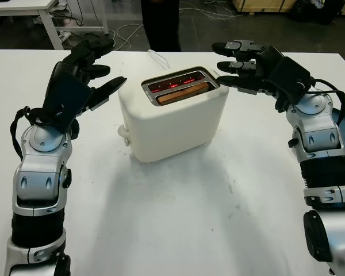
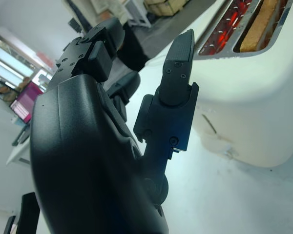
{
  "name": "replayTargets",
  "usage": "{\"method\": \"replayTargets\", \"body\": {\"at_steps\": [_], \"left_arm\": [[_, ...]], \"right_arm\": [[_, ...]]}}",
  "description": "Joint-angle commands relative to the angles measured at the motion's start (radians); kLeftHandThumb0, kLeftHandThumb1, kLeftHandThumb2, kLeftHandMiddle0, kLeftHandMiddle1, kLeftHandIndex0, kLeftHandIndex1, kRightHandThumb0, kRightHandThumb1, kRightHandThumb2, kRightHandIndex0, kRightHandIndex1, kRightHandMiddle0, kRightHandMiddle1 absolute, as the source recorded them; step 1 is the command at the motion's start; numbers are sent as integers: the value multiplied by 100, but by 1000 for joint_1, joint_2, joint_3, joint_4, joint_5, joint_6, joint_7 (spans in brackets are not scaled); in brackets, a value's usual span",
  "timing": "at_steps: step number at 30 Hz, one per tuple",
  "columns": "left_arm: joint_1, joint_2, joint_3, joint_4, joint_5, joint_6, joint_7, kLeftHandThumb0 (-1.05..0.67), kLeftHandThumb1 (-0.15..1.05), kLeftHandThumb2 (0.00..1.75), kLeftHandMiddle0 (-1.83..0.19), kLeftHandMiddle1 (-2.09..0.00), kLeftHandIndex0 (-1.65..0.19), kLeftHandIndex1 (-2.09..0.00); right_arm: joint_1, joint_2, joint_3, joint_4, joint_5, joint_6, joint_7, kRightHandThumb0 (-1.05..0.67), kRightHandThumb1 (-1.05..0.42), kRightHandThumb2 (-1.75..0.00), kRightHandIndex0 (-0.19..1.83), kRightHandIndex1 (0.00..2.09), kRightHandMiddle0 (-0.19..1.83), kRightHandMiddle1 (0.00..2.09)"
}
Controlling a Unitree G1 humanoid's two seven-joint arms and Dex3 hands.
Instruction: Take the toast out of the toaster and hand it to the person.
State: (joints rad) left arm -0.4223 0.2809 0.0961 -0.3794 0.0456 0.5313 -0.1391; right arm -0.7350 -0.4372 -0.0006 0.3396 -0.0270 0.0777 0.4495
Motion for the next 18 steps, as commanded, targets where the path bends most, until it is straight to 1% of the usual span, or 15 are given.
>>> {"method": "replayTargets", "body": {"at_steps": [1,9,18], "left_arm": [[-15,5,4,-11,-6,9,1,-40,92,7,-5,-99,-27,-45],[-9,17,-1,-4,6,-11,-1,-42,92,8,-5,-101,-27,-47],[-5,16,1,-4,6,-12,2,-42,92,8,-5,-101,-26,-49]], "right_arm": [[0,-4,4,-16,-6,-1,-3,-32,-90,0,54,14,56,1],[3,-2,1,-21,0,11,-1,-31,-91,0,52,15,56,1],[4,-4,5,-26,-5,18,-3,-32,-91,0,52,17,56,1]]}}
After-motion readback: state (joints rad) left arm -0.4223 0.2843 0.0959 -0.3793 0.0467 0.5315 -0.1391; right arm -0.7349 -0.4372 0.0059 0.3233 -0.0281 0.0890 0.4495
